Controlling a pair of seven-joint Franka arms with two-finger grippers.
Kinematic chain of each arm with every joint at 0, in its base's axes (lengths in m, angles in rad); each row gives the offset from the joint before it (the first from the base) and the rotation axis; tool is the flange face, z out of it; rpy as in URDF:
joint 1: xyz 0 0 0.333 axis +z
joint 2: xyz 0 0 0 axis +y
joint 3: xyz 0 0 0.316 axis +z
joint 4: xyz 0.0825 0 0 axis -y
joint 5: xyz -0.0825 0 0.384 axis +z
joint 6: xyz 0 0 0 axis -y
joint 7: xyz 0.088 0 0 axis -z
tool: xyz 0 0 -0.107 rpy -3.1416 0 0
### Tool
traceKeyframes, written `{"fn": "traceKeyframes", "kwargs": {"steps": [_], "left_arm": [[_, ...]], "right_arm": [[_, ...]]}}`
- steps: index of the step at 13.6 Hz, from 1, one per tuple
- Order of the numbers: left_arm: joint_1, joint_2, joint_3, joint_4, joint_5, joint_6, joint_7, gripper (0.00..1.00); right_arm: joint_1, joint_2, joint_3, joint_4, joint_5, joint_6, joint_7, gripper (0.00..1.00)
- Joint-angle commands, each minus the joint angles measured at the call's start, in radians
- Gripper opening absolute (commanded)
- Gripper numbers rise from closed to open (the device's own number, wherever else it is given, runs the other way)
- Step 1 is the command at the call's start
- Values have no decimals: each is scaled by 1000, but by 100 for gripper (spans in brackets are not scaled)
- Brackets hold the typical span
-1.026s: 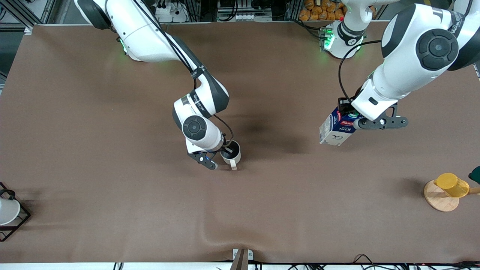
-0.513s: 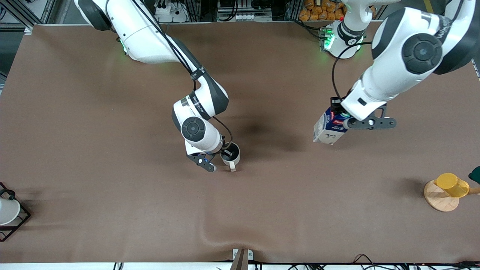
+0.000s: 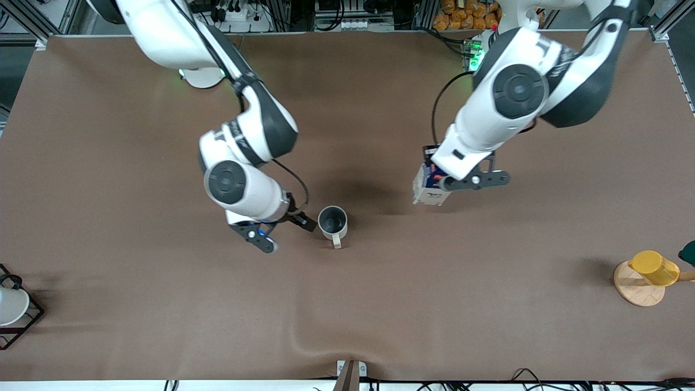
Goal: Place milk next to cup
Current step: 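Set the mug down with the right gripper and withdraw it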
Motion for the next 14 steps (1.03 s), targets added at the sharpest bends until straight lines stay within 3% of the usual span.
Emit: {"fn": "traceKeyframes", "kwargs": {"steps": [1, 7, 9, 12, 14], "left_arm": [[-86, 120, 10, 142, -11, -12, -85, 42], [-193, 229, 27, 219, -5, -10, -92, 42], [-267, 254, 74, 243, 16, -10, -91, 42], [-399, 335, 185, 334, 15, -10, -88, 42], [-431, 369, 205, 364, 15, 5, -88, 42]], "right_arm": [[-86, -79, 4, -39, 7, -97, -195, 100], [-390, -198, 1, -110, -14, -245, -727, 100], [-479, -260, 1, -168, -37, -243, -879, 100], [-534, -384, 1, -222, -153, -248, -976, 100], [-544, -455, 1, -231, -181, -257, -981, 100]]}}
